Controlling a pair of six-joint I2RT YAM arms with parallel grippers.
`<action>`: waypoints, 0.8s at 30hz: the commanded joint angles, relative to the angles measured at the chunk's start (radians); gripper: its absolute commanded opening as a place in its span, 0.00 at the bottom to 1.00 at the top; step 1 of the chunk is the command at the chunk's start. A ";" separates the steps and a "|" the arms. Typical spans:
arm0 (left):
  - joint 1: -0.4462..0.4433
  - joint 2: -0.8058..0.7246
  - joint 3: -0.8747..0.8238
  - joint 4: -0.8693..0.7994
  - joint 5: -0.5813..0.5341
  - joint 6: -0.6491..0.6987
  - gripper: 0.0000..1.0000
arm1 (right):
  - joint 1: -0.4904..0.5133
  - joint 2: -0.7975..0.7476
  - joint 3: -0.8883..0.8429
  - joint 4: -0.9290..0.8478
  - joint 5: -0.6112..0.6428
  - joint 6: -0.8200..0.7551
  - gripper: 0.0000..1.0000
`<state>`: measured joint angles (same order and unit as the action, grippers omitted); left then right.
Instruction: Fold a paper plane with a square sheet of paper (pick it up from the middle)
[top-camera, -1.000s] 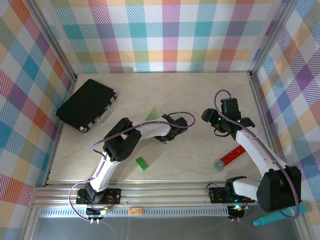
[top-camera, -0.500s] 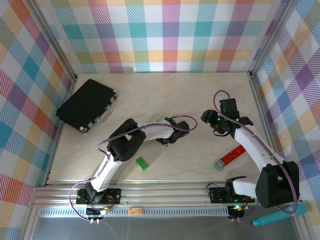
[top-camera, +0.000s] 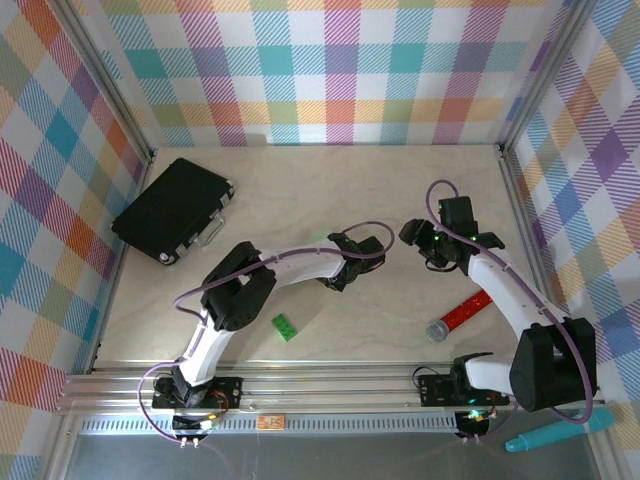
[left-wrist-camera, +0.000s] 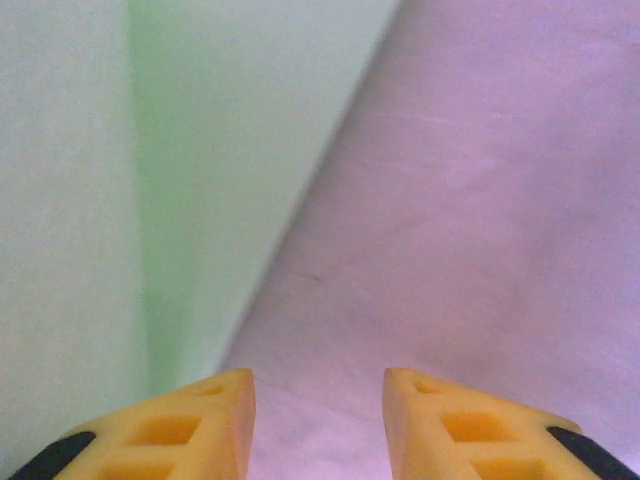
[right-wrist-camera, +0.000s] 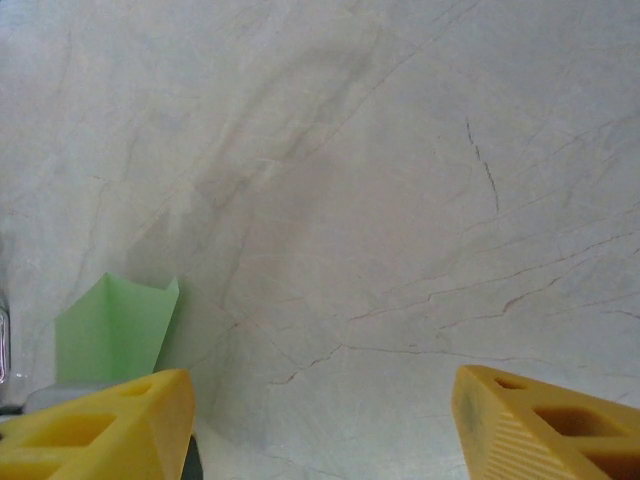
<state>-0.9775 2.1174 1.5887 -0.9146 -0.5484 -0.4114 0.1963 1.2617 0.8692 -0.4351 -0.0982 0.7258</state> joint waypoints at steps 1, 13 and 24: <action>-0.017 -0.097 -0.053 0.054 0.201 -0.113 0.41 | -0.005 0.021 0.010 0.005 -0.040 0.011 0.70; 0.133 -0.399 -0.320 0.269 0.464 -0.166 0.39 | -0.003 0.077 0.021 0.044 -0.156 0.006 0.70; 0.366 -0.398 -0.470 0.470 0.682 -0.178 0.29 | -0.004 0.121 0.021 0.055 -0.185 0.020 0.69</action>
<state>-0.6258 1.6974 1.1126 -0.5137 0.0639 -0.5873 0.1959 1.3682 0.8696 -0.3958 -0.2562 0.7265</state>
